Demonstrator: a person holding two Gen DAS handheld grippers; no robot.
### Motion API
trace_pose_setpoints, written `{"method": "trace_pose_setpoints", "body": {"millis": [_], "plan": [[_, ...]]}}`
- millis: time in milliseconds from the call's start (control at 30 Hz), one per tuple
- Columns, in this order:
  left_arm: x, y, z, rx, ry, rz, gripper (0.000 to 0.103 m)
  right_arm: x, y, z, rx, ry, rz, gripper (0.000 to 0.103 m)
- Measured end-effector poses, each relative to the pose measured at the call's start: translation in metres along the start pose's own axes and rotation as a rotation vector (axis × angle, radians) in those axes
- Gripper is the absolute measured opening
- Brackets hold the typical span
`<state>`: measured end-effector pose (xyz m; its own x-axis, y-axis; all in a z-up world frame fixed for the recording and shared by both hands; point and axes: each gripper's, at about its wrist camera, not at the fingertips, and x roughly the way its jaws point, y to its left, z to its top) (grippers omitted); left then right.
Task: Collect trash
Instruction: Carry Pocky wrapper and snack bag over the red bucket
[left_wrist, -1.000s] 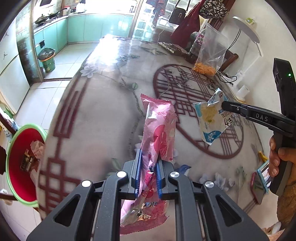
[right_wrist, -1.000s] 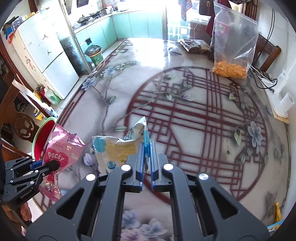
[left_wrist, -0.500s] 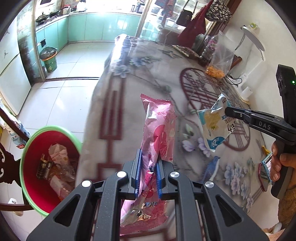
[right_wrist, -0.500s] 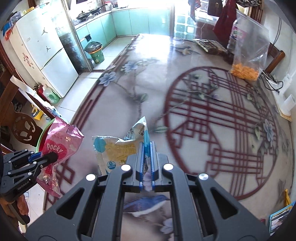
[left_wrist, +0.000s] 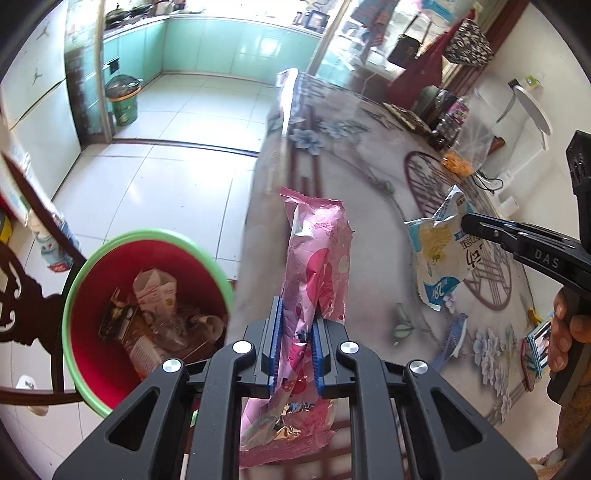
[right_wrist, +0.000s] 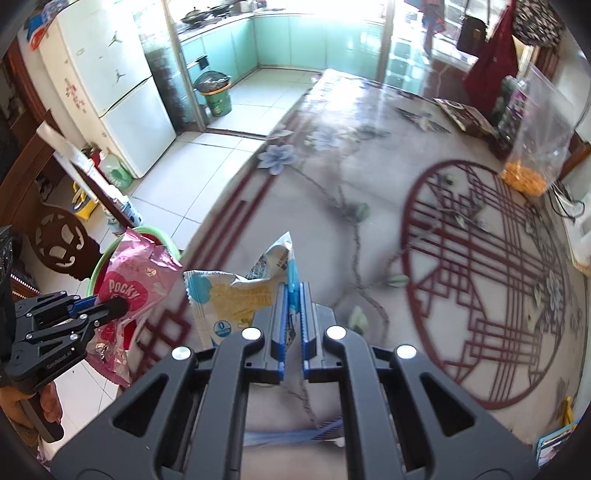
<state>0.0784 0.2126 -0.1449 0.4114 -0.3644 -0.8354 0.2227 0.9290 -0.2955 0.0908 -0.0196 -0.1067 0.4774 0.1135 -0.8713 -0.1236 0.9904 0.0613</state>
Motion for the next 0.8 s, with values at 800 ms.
{"method": "trace_pose_setpoints", "body": {"millis": [800], "plan": [[-0.008, 0.094, -0.017, -0.18, 0.015, 0.111, 0.012, 0.033, 0.133, 0.016, -0.209, 0.058, 0.143, 0.006]]}}
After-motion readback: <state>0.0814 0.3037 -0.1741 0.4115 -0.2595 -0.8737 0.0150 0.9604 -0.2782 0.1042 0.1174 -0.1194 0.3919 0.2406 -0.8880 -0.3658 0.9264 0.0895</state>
